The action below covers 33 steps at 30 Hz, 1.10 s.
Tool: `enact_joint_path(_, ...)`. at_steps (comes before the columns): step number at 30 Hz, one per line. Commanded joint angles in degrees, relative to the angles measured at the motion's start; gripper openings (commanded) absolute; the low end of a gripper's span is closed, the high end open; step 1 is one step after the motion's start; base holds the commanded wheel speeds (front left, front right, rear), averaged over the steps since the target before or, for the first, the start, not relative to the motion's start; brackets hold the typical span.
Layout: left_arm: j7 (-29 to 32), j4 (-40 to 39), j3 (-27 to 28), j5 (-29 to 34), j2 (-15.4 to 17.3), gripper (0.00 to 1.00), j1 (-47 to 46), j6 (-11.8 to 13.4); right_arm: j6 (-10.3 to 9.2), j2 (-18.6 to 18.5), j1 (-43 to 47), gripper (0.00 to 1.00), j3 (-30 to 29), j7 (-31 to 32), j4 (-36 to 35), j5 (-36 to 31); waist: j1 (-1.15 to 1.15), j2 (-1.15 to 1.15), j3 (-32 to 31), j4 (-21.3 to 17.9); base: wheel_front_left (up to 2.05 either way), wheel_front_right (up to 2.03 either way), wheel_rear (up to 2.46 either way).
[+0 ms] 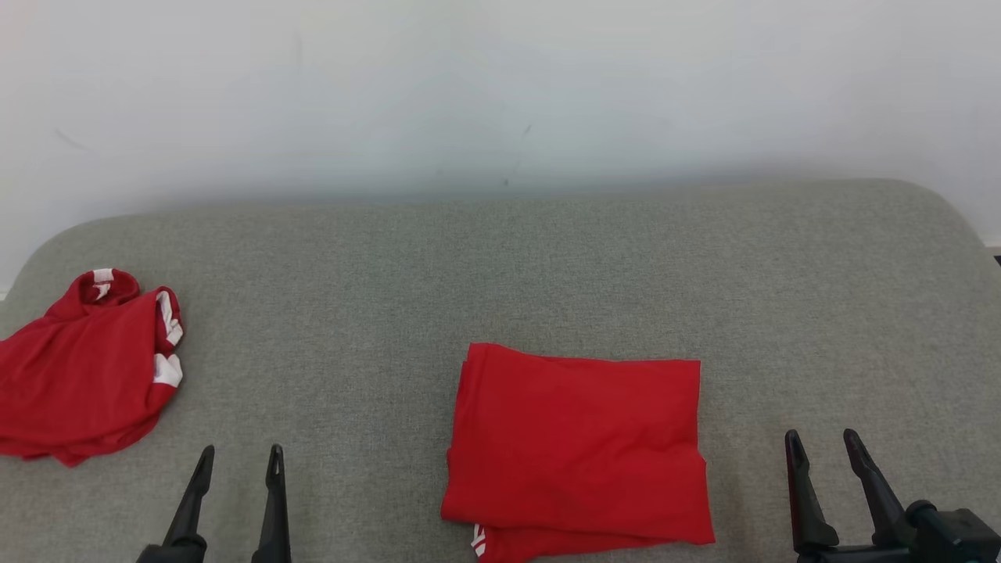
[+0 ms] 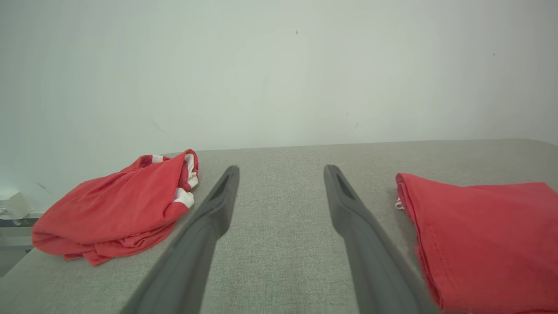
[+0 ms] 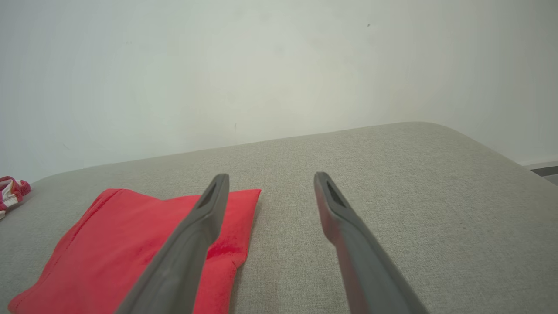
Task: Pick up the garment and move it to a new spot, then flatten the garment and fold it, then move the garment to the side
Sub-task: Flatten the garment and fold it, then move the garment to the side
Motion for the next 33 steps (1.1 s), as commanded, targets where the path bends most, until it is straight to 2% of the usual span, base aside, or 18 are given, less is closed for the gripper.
enact_joint_path(1, -0.20, -0.37, 0.31, 0.14, 0.21, 1.00, 1.04, 0.10, -0.14, 0.41, 0.73, 1.00, -0.41, 0.00, -0.34, -0.45, 0.00, 0.00, -0.12, 0.17, 0.00, 0.00, 0.00)
enact_joint_path(22, -0.20, -0.77, 1.50, -0.30, -0.08, 1.00, 2.43, 0.46, -0.14, -0.36, 0.31, 1.00, 1.33, 0.00, 1.02, 0.06, 0.00, 0.00, -0.57, 0.63, 0.00, 0.00, 0.00)
enact_joint_path(33, -0.20, -0.51, 0.09, -0.71, -0.32, 1.00, 0.74, 0.81, -0.14, -2.38, -8.98, 1.00, 5.55, 2.15, 11.53, 1.12, 0.00, 0.00, 0.55, 2.76, 0.00, 0.00, 0.00)
